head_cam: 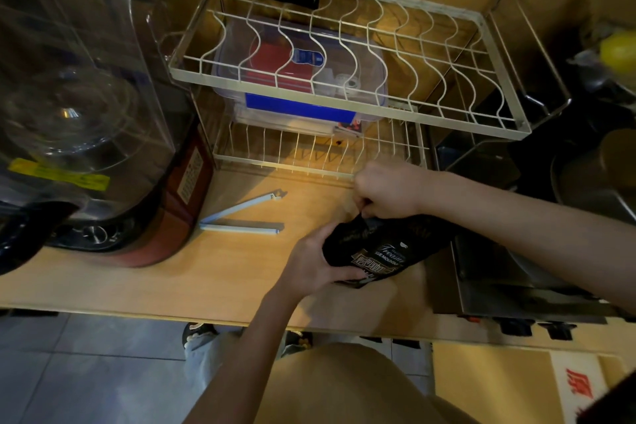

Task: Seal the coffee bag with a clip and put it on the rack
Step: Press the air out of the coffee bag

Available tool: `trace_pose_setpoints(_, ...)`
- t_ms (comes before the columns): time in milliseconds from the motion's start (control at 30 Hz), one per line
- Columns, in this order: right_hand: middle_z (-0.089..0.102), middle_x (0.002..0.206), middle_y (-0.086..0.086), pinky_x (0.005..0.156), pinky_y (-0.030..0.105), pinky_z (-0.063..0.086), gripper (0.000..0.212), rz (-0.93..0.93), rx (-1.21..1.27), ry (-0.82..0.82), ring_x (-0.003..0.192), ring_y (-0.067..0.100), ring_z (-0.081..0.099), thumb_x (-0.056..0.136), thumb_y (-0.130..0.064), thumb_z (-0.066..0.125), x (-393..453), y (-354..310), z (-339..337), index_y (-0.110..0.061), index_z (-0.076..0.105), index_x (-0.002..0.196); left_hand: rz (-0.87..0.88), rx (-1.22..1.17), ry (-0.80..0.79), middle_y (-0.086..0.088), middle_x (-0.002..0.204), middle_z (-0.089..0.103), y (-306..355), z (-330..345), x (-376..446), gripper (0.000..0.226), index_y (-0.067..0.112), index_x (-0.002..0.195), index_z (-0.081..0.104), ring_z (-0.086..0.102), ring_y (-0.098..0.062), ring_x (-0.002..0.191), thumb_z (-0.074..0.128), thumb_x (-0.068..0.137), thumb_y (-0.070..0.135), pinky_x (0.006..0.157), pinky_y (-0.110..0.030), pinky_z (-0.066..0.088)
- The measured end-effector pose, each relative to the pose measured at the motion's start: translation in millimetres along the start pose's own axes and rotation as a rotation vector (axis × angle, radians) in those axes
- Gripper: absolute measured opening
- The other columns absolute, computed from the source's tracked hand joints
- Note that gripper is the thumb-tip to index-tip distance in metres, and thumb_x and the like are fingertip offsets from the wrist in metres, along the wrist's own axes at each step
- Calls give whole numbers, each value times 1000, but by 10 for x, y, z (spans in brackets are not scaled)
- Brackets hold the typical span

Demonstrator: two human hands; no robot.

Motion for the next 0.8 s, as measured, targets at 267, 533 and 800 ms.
trace_pose_setpoints(267, 66, 95, 10, 79, 44, 53, 14, 35, -101, 86, 91, 28, 62, 86, -19, 56, 18, -56, -170, -11, 65, 94, 105, 48, 178, 1, 116, 63, 49, -176, -44, 77, 25, 119, 51, 57, -8, 107, 81, 51, 44, 93, -31, 49)
trace_pose_setpoints(533, 53, 82, 5, 67, 34, 48, 38, 117, -78, -40, 76, 21, 52, 80, -42, 62, 133, -171, -15, -9, 60, 97, 92, 60, 206, 1, 110, 64, 57, -199, -74, 74, 23, 116, 53, 58, -9, 102, 79, 51, 45, 89, -30, 49)
trace_pose_setpoints(800, 64, 103, 10, 77, 39, 50, 26, 167, -32, 51, 96, 27, 60, 76, -22, 70, 145, -107, -17, -10, 59, 96, 80, 55, 199, 1, 112, 64, 16, -212, -63, 77, 25, 116, 51, 58, -9, 104, 79, 48, 48, 91, -28, 48)
Point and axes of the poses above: each hand's wrist, its own x-axis towards the middle knuckle, its own z-axis out of the palm, y = z × x, the point moved 8 cm from there along x, towards the middle knuckle
